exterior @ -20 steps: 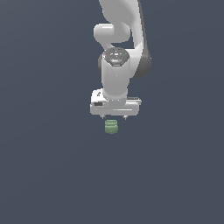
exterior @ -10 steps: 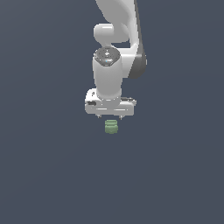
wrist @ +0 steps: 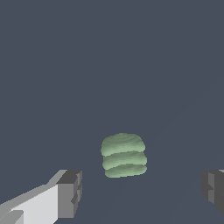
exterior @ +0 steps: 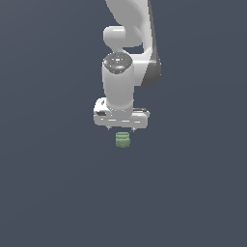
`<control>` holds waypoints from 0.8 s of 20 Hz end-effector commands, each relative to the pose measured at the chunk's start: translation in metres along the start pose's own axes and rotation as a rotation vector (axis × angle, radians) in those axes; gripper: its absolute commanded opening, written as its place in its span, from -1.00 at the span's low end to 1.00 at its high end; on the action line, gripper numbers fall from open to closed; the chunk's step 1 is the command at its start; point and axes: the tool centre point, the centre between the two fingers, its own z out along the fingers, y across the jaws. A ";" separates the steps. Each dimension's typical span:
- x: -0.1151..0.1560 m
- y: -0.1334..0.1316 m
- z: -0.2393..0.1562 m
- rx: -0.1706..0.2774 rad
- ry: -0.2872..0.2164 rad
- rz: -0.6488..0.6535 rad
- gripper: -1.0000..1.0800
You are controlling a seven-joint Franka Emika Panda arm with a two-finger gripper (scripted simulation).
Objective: Pick up the object and move it to a goal position.
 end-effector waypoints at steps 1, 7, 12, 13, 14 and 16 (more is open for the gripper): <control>0.000 0.000 0.002 0.001 0.000 0.025 0.92; -0.002 -0.001 0.008 0.002 0.001 0.119 0.92; -0.004 -0.002 0.015 0.004 0.001 0.234 0.92; -0.004 -0.002 0.017 0.004 0.002 0.261 0.92; -0.005 -0.003 0.018 0.004 0.002 0.288 0.92; -0.006 -0.003 0.022 0.005 0.002 0.342 0.92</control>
